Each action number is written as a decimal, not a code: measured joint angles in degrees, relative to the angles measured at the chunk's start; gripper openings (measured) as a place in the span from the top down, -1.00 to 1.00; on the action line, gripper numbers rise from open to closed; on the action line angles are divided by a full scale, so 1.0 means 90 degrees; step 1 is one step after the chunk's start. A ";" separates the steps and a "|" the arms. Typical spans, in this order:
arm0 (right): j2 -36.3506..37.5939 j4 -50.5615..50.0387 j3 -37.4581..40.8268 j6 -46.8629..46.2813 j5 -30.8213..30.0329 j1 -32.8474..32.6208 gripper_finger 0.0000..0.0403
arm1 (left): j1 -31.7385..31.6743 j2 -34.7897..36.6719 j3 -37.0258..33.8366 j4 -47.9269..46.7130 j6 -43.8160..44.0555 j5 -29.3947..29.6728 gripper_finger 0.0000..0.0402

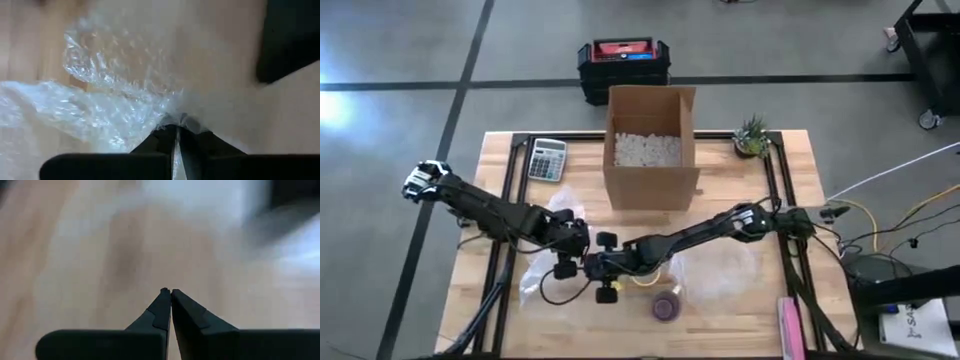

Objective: Wrap mug
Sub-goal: Wrap the yellow mug with bubble wrap

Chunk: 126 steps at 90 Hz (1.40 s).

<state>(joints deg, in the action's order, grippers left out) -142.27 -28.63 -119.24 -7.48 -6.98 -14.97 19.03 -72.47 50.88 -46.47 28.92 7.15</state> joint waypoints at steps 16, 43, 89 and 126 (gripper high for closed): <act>-0.0190 0.0109 0.0006 0.0049 0.0000 -0.0001 1.00 | -0.0037 -0.0007 -0.0113 -0.0199 -0.0131 -0.0179 0.84; -0.0207 0.0011 0.0002 0.0054 -0.0058 -0.0001 1.00 | -0.0046 0.0230 0.0194 -0.0715 -0.0319 -0.0194 0.78; 0.0168 -0.2973 -0.0073 0.0177 -0.0071 -0.0001 1.00 | 0.0319 0.2255 0.0472 -0.2709 0.1618 -0.0190 0.99; 0.0451 -0.4645 -0.0029 0.0334 -0.0037 -0.0001 1.00 | 0.1297 0.2396 -0.1101 -0.0419 0.2637 -0.1648 0.96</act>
<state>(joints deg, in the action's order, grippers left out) -138.21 -70.43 -119.50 -4.47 -7.31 -14.98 30.70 -50.90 40.97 -50.24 52.65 -7.68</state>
